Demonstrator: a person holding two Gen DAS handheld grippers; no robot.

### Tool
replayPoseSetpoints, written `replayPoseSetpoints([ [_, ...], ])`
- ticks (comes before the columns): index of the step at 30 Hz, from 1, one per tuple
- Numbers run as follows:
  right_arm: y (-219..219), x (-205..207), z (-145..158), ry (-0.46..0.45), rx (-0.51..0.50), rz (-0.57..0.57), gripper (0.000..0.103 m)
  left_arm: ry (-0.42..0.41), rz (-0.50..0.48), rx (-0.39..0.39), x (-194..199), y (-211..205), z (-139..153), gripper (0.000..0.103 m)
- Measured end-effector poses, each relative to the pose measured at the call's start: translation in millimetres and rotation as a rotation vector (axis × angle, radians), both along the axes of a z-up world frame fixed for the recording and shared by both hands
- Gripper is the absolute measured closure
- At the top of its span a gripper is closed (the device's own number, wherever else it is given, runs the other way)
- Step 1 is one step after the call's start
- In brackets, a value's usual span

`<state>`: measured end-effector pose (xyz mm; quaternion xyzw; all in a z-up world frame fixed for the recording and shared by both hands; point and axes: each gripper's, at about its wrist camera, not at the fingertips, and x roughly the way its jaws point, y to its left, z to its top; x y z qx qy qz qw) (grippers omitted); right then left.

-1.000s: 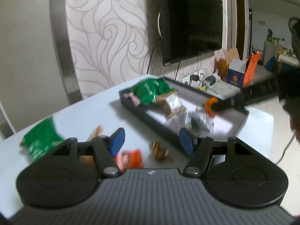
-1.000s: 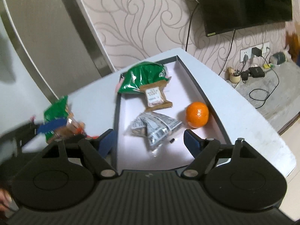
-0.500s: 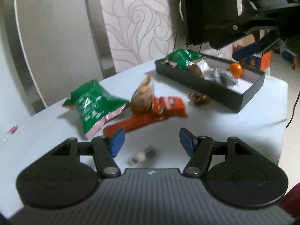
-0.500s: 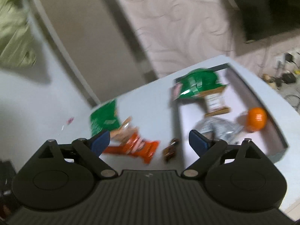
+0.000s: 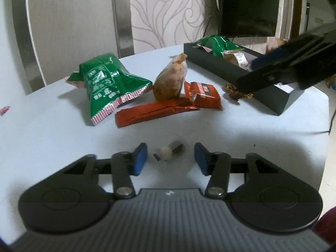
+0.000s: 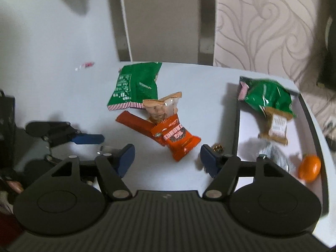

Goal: Organize snacks
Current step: 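Move both tools back to the snacks left on the table, then grasp the small clear-wrapped sweet with the left gripper while the right grasps the orange snack packet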

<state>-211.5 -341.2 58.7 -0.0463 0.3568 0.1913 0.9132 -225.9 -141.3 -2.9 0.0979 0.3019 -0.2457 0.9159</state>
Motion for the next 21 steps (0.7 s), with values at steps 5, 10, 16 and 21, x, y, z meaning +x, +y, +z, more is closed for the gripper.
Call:
replayPoseSetpoints([
  [5, 14.2, 27.1, -12.3, -0.009, -0.128, 0.115, 0.029, -0.003, 0.008, -0.006, -3.5, -1.8, 0.7, 0.071],
  [10, 29.5, 50.3, -26.1, -0.021, -0.234, 0.239, 0.029, -0.003, 0.042, -0.009, -4.0, -2.0, 1.1, 0.074],
  [16, 32.3, 82.4, -41.6, 0.029, -0.300, 0.282, 0.030, -0.002, 0.082, -0.010, -5.8, -0.4, 1.5, 0.074],
  [21, 22.0, 105.1, -47.7, 0.124, -0.222, 0.295, 0.051, -0.001, 0.109, -0.010, -5.7, -0.4, 1.8, 0.074],
])
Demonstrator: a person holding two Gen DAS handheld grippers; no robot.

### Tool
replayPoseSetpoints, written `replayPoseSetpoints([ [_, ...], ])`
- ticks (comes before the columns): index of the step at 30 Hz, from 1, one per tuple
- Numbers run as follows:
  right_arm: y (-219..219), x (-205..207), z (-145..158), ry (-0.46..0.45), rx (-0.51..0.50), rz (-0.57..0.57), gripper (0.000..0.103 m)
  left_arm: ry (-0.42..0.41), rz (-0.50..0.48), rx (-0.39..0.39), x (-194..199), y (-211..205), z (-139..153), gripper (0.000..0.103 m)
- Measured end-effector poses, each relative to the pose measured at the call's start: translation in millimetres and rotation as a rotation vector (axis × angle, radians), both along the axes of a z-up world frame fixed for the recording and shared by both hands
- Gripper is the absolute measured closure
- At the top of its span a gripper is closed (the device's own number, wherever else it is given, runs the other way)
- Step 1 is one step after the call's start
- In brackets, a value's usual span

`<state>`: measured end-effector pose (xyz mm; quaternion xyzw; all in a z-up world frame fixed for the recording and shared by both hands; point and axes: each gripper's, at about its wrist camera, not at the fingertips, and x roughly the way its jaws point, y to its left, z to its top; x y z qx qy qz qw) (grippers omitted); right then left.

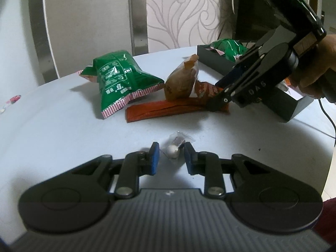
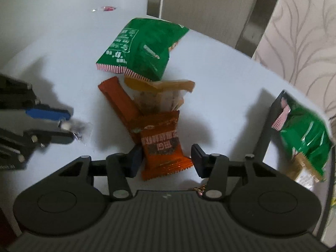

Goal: Organize snacks
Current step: 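Grasp the small clear-wrapped sweet with the left gripper while the right grasps the orange snack packet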

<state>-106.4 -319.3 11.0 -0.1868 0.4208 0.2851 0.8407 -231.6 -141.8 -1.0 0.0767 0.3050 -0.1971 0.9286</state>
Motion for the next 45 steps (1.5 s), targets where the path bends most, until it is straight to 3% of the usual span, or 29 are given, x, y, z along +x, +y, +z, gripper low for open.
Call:
replayPoseSetpoints([
  [2, 0.5, -0.1, 0.7, 0.004, 0.007, -0.009, 0.061, -0.002, 0.004, 0.006, 0.7, -1.2, 0.1, 0.074],
  [18, -6.4, -81.5, 2.6, 0.044, 0.075, -0.189, 0.061, -0.017, -0.012, 0.039, 1.0, -6.2, -1.2, 0.074],
  [24, -2.6, -85.8, -0.9, 0.010, 0.073, -0.240, 0.059, -0.004, -0.007, 0.039, 8.0, -5.5, -0.5, 0.062],
  [27, 0.0, -89.2, -0.4, 0.005, 0.066, -0.244, 0.061, 0.001, -0.021, 0.028, 10.2, -5.3, 0.0, 0.066],
  [28, 0.4, -90.0, 0.1, 0.009, 0.072, -0.249, 0.061, -0.002, -0.030, 0.028, 9.5, -5.6, 0.1, 0.074],
  [31, 0.2, -95.8, 2.4, 0.020, 0.096, -0.269, 0.061, -0.009, -0.055, 0.046, 7.5, -10.1, 0.6, 0.079],
  [45, -11.0, -119.4, 22.1, 0.025, 0.201, -0.342, 0.061, -0.042, -0.010, 0.032, 8.0, -6.4, 10.4, 0.081],
])
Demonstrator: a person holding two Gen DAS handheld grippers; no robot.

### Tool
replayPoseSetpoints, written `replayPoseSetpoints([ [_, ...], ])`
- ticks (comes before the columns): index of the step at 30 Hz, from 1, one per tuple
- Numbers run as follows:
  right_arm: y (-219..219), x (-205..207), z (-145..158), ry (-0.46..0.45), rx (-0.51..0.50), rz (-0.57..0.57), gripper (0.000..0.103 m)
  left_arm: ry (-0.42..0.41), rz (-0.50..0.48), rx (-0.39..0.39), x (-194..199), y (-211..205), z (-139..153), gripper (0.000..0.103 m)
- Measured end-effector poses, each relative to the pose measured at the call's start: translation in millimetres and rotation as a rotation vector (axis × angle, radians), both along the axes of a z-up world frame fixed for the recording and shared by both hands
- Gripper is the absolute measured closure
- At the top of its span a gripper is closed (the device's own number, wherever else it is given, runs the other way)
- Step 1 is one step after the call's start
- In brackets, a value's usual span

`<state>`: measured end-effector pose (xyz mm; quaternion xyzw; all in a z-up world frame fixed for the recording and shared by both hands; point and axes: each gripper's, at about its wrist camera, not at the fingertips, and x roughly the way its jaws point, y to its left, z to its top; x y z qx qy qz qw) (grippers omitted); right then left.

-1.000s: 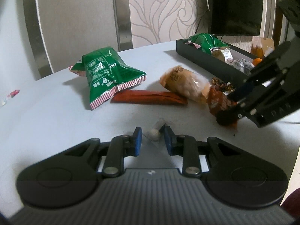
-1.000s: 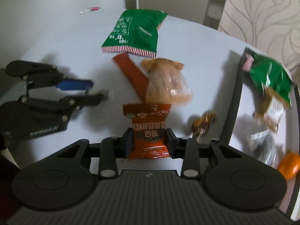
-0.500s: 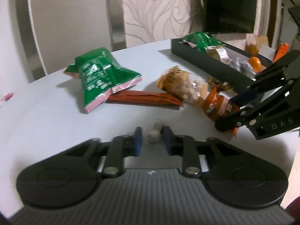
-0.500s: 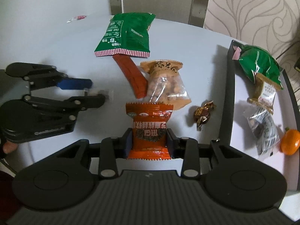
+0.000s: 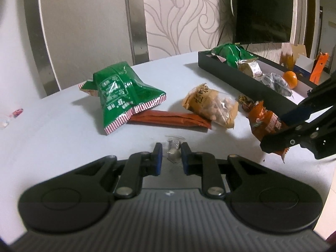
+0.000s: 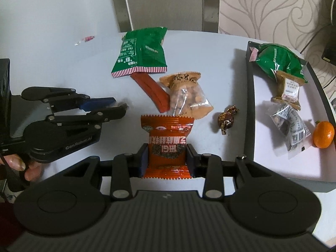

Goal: Organize snacks
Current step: 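Grasp the small clear-wrapped sweet with the left gripper while the right grasps the orange snack packet, then lift and carry the sweet and orange snack packet toward the box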

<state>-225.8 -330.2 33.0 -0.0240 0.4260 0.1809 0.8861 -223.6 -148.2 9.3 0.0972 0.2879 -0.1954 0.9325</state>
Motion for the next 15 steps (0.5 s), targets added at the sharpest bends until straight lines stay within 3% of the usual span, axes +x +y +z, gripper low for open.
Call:
replayPoseSetpoints([
  [15, -1.8, -13.7, 23.6, -0.039, 0.078, 0.009, 0.061, -0.030, 0.022, -0.017, 4.9, -4.4, 15.8, 0.081],
])
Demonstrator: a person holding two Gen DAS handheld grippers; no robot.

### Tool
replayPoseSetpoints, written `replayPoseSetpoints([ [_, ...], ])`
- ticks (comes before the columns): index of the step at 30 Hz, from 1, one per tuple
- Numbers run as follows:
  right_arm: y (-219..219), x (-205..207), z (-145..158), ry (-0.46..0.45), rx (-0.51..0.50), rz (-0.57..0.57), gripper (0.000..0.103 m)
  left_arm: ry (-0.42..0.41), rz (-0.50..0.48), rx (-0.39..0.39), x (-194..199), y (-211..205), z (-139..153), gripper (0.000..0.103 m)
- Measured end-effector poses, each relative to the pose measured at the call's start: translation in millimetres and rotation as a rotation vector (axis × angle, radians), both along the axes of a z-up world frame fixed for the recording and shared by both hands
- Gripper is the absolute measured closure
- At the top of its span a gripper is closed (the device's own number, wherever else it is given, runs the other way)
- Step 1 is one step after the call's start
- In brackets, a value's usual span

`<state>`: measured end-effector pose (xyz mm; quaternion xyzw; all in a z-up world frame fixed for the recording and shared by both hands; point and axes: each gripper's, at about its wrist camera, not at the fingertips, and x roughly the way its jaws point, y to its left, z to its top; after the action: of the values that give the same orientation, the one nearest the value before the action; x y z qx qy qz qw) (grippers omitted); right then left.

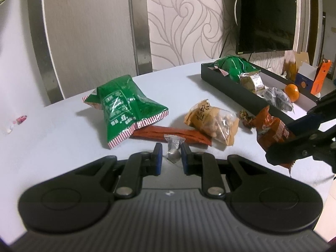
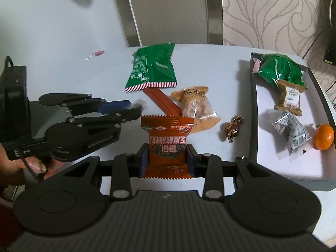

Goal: Organize snacks
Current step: 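Lift and carry the sweet and orange snack packet toward the box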

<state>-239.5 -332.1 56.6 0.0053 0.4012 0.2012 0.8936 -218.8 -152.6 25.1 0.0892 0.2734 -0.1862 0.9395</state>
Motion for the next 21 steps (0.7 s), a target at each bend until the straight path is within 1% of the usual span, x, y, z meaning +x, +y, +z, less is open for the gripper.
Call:
replayPoseSetpoints([
  [4, -5.1, -3.1, 4.2, -0.006, 0.023, -0.011, 0.061, -0.006, -0.008, 0.004, 2.1, -5.6, 1.8, 0.081],
  [11, -20.0, -5.7, 11.7, -0.026, 0.043, -0.048, 0.061, -0.031, -0.042, -0.004, 9.6, -22.2, 13.6, 0.081],
  [21, -51.0, -12.5, 23.8, -0.056, 0.059, -0.122, 0.061, -0.056, -0.095, -0.012, 22.1, -50.3, 25.1, 0.081],
])
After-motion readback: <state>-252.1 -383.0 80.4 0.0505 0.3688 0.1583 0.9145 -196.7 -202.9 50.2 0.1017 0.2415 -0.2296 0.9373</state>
